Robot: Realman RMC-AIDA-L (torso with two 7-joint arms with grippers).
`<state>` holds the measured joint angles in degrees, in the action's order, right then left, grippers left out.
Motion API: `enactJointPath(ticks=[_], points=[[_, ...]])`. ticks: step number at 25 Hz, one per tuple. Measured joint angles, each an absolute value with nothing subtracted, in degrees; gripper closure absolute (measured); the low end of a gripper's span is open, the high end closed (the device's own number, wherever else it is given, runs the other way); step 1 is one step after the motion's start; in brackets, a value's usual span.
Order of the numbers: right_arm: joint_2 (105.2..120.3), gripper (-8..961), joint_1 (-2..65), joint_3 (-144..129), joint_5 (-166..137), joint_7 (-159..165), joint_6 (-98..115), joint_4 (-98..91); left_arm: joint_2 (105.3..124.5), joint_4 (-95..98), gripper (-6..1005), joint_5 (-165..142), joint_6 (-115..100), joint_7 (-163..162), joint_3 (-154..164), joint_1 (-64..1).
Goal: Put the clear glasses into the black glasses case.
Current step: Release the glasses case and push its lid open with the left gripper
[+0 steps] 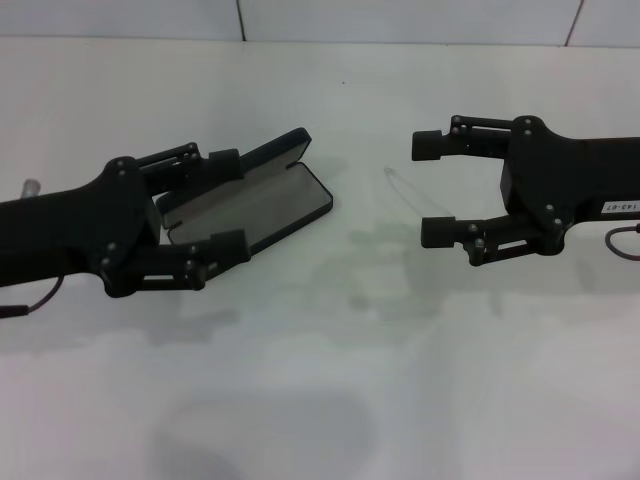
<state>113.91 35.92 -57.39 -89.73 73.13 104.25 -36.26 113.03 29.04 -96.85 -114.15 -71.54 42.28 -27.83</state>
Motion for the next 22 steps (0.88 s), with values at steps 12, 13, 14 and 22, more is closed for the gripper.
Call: enactJointPath(ticks=[12, 13, 14, 22], points=[[115.12, 81, 34.3, -48.7, -89.6, 73.2, 102.6, -35.6, 114.86, 28.7, 118, -96.9, -110.8, -69.5, 41.7, -25.8], [115.29, 81, 33.7, -46.8, -89.4, 73.1, 102.6, -35.5, 114.90, 28.9, 119, -96.9, -110.6, -69.4, 41.7, -25.8], [115.35, 81, 33.3, -45.7, -88.7, 73.1, 102.6, -35.3, 114.90, 28.9, 120, -96.9, -110.6, -69.4, 41.7, -25.8], [115.14, 80, 27.5, -39.8, -77.4, 68.1, 102.4, -30.2, 114.74, 38.2, 124, -97.5, -105.9, -80.3, 41.9, -28.0]])
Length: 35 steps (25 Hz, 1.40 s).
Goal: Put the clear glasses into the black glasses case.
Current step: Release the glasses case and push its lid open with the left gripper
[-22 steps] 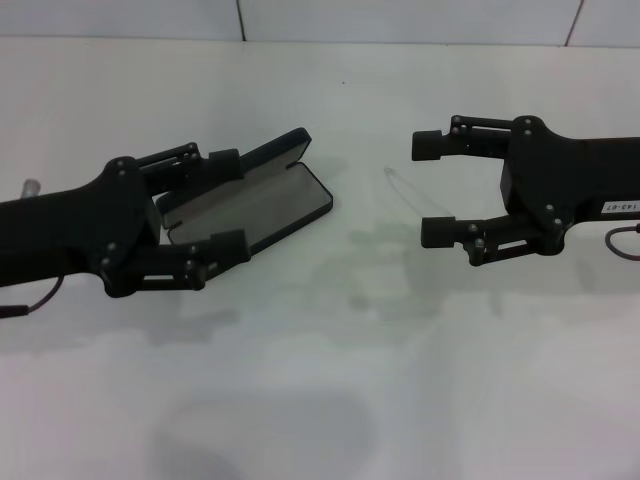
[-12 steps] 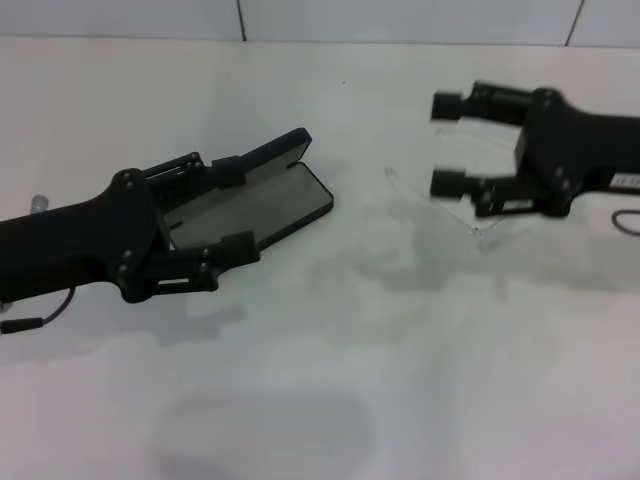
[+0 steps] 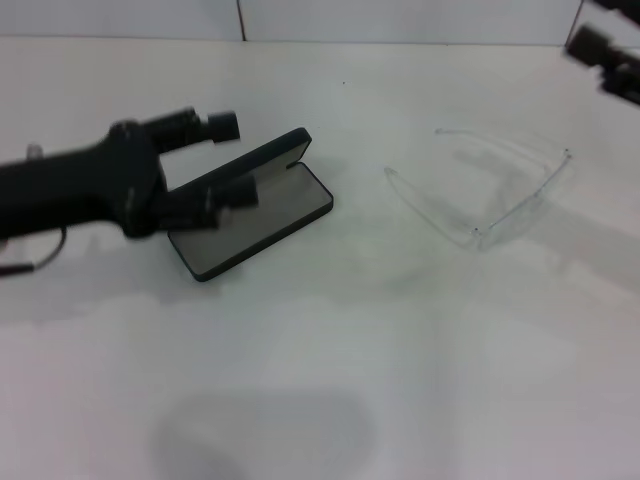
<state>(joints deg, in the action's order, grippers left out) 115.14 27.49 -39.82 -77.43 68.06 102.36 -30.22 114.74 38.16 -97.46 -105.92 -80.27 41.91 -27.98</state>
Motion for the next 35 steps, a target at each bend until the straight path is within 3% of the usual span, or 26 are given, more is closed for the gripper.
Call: enactJointPath(ticks=[6, 9, 10, 15, 23, 35], points=[[115.20, 80, 23.1, -37.3, -76.4, 67.1, 102.7, -29.8, 115.20, 52.9, 128, -103.4, -99.4, -98.6, 42.2, -30.7], [115.26, 80, 21.7, -37.2, -76.3, 66.4, 102.7, -29.3, 116.15, 58.1, 274, -106.2, -95.9, -108.4, 42.3, -32.6], [115.21, 80, 21.5, -37.2, -76.3, 66.4, 102.8, -28.8, 117.75, 63.9, 323, -111.6, -91.7, -117.3, 43.6, -33.7], [114.77, 81, 21.0, -37.2, -76.2, 66.3, 102.8, -27.7, 119.57, 74.2, 375, -123.9, -86.3, -129.6, 52.5, -35.3], [114.13, 81, 20.0, -36.7, -76.2, 64.5, 103.3, -25.4, 119.65, 81.4, 447, -145.9, -81.1, -144.7, 76.7, -38.0], [113.39, 80, 19.5, -35.7, -76.2, 63.4, 103.7, -24.5, 119.67, 73.1, 484, -150.7, -77.7, -146.1, 80.7, -42.5]])
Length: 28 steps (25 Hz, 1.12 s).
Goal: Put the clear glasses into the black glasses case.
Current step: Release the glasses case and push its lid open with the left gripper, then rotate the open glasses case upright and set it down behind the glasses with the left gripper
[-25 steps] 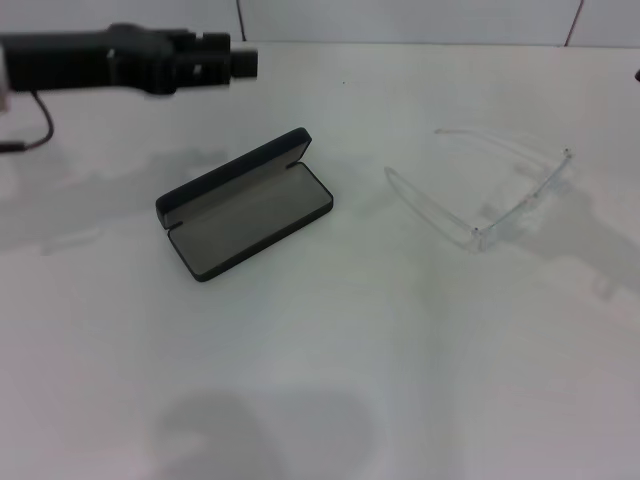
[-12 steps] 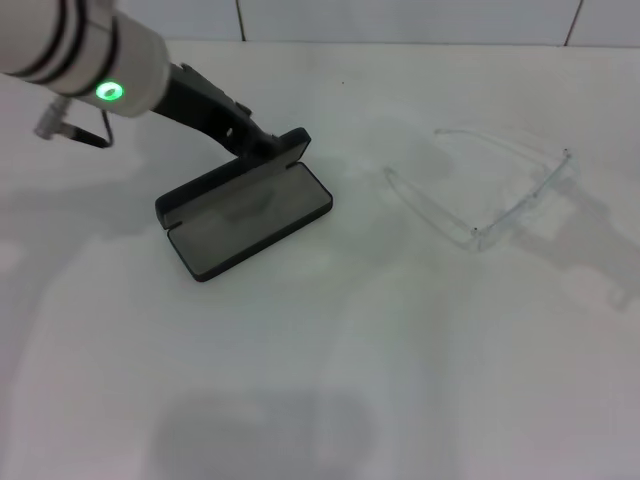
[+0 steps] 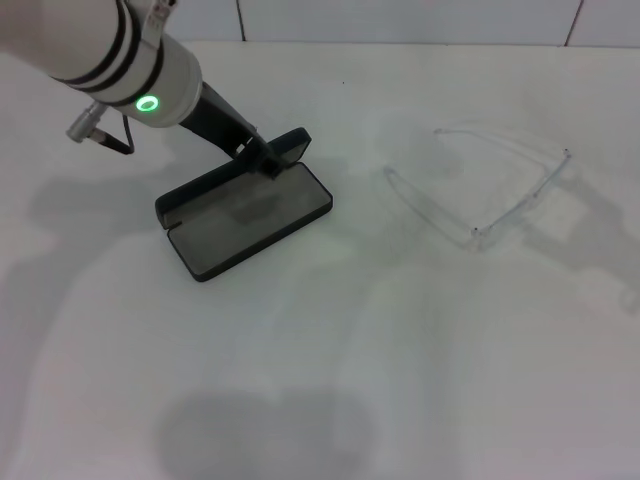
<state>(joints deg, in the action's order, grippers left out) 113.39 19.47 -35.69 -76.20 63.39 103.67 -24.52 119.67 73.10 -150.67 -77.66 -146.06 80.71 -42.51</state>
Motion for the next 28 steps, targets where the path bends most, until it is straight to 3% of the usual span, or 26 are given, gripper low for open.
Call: enactJointPath(ticks=[20, 25, 28], points=[[113.38, 80, 19.9, -35.6, -75.4, 63.0, 103.3, -24.3, 119.63, 61.4, 562, -155.3, -73.7, -143.6, 81.9, -47.1], [113.30, 81, 19.7, -34.6, -75.4, 61.8, 103.2, -23.3, 119.63, 61.5, 729, -155.2, -73.7, -143.5, 83.5, -47.3], [113.26, 81, 19.6, -34.2, -75.4, 61.1, 103.2, -22.4, 119.65, 61.6, 735, -155.2, -73.7, -143.5, 84.1, -47.4]])
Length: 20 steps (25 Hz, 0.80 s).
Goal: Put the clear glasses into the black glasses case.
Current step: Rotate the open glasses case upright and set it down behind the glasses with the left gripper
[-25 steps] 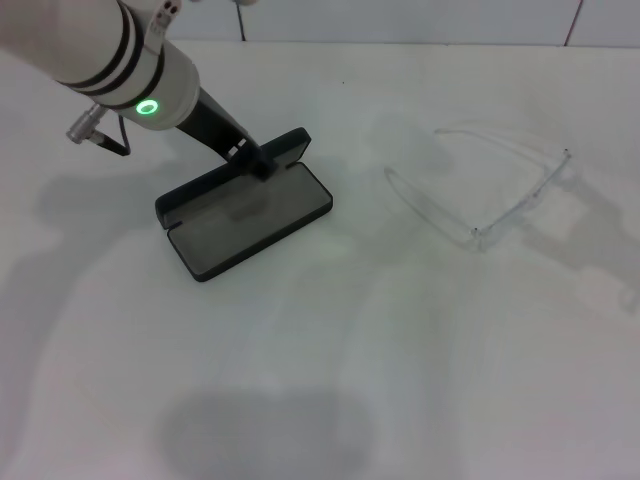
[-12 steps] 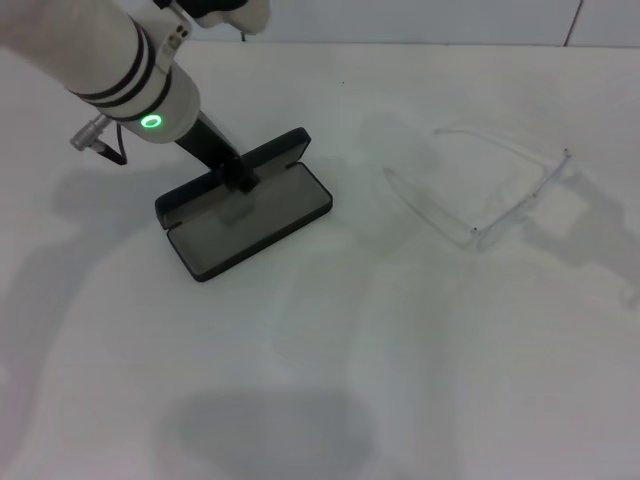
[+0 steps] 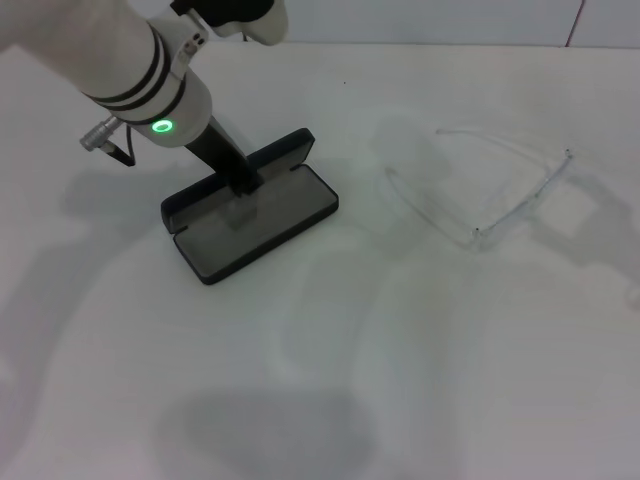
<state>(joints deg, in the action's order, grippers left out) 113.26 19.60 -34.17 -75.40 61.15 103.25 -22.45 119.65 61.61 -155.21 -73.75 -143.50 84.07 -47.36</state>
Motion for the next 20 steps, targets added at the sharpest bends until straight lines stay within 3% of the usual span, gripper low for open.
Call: enactJointPath(ticks=[7, 20], points=[[113.20, 81, 19.1, -33.6, -75.4, 60.5, 103.3, -22.3, 119.76, 66.1, 745, -153.7, -75.8, -143.0, 86.4, -46.2], [113.36, 80, 18.7, -32.6, -75.0, 60.5, 103.6, -22.2, 119.84, 89.6, 802, -151.1, -76.7, -139.1, 104.2, -36.0]])
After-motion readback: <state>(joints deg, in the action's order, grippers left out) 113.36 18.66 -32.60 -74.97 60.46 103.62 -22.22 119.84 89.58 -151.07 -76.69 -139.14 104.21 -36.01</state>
